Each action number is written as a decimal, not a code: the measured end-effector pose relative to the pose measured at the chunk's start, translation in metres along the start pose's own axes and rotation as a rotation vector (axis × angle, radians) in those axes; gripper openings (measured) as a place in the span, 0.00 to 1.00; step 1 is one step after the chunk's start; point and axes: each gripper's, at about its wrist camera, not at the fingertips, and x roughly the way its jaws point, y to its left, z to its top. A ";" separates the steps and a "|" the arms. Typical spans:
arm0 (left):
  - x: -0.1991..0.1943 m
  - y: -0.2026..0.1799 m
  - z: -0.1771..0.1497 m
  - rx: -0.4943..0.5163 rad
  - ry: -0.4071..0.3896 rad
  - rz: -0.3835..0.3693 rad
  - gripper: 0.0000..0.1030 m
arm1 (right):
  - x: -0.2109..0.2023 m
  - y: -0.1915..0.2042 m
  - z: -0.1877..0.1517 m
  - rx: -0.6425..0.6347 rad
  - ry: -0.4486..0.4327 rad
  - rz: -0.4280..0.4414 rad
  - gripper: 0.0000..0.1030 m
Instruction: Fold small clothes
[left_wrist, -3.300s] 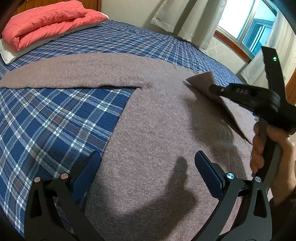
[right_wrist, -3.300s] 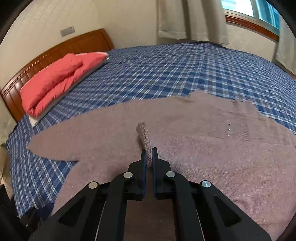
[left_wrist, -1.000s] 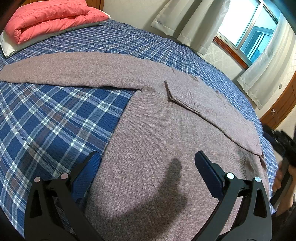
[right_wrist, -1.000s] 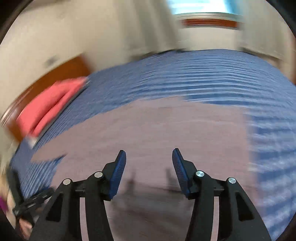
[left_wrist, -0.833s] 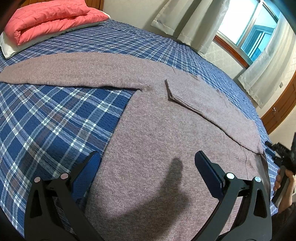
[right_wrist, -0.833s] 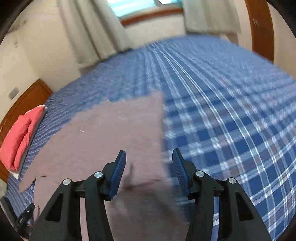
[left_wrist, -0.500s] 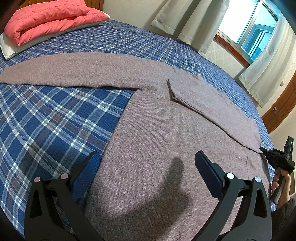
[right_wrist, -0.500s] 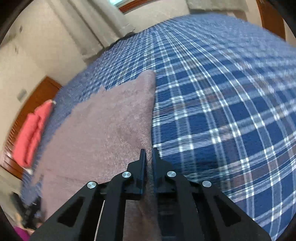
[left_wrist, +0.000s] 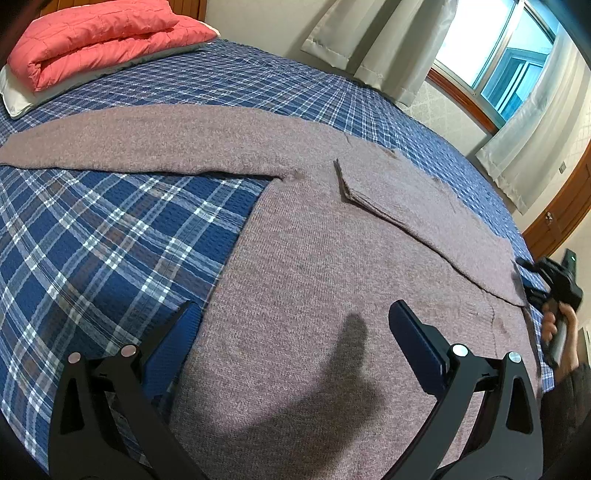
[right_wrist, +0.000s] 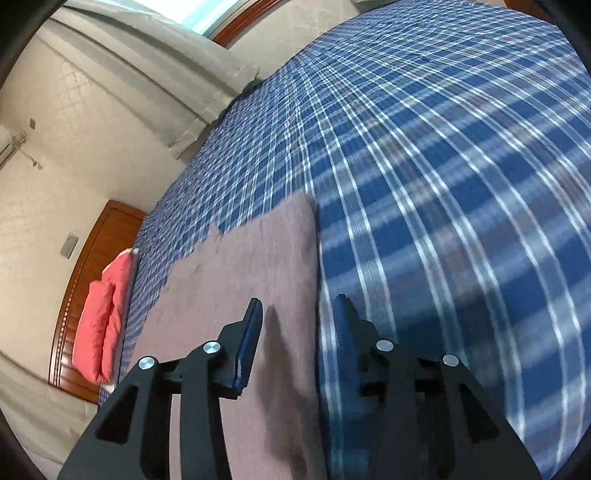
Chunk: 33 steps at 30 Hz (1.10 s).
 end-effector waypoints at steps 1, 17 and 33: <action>0.000 0.000 0.000 0.001 0.001 0.001 0.98 | 0.007 0.002 0.007 -0.005 -0.011 -0.017 0.38; 0.000 0.000 0.000 -0.002 0.000 -0.002 0.98 | -0.046 0.018 -0.034 -0.028 -0.032 -0.004 0.53; -0.003 0.002 0.000 -0.010 -0.004 -0.013 0.98 | -0.089 0.027 -0.183 -0.164 -0.050 0.057 0.65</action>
